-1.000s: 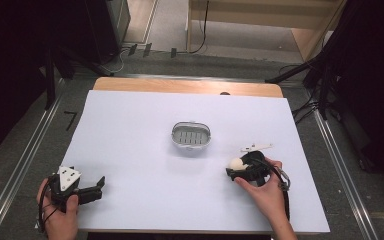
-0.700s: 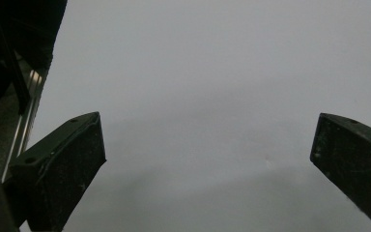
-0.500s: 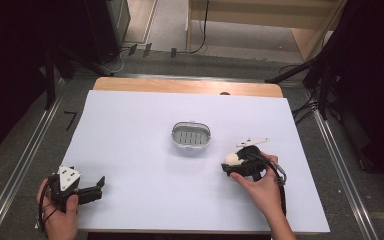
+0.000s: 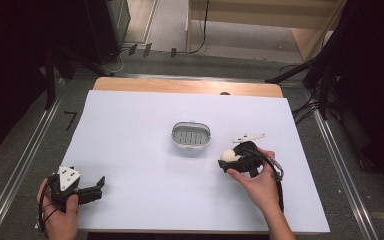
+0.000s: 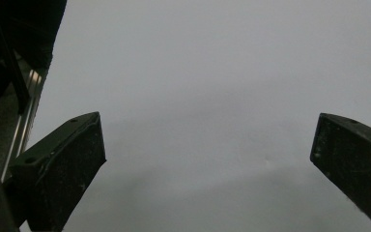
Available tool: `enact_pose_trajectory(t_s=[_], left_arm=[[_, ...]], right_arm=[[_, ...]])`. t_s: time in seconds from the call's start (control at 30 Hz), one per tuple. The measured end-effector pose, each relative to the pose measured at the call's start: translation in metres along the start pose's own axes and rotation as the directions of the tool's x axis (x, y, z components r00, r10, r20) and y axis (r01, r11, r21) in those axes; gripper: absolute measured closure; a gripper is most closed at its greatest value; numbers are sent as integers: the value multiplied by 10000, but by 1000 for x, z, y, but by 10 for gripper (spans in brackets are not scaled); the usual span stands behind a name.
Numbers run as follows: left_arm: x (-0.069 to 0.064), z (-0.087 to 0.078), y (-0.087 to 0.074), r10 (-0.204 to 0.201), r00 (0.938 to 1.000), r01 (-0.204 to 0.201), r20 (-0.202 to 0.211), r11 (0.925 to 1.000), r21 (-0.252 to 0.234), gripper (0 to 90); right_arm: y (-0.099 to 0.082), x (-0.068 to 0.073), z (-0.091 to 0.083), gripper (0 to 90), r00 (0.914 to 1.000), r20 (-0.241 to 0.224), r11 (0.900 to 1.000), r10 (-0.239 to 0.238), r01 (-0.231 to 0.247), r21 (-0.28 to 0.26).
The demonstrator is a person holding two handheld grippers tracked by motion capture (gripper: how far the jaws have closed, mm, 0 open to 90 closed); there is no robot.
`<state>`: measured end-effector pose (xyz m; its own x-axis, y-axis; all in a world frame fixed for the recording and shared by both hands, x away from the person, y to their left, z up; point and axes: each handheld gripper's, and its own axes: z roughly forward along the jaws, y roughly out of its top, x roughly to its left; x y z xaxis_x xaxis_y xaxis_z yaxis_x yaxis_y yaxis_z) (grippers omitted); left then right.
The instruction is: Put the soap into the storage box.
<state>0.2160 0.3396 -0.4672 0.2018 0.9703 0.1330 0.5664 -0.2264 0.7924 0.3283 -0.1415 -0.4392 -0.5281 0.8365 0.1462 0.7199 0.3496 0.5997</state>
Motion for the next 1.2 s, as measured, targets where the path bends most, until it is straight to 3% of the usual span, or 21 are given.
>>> enact_pose_trajectory(t_s=[1.2], left_arm=[[0,0,0,-4,10000,4,-6,10000,-15,0]], right_arm=[[34,19,2,247,9987,-270,9988,-433,427,-220]])
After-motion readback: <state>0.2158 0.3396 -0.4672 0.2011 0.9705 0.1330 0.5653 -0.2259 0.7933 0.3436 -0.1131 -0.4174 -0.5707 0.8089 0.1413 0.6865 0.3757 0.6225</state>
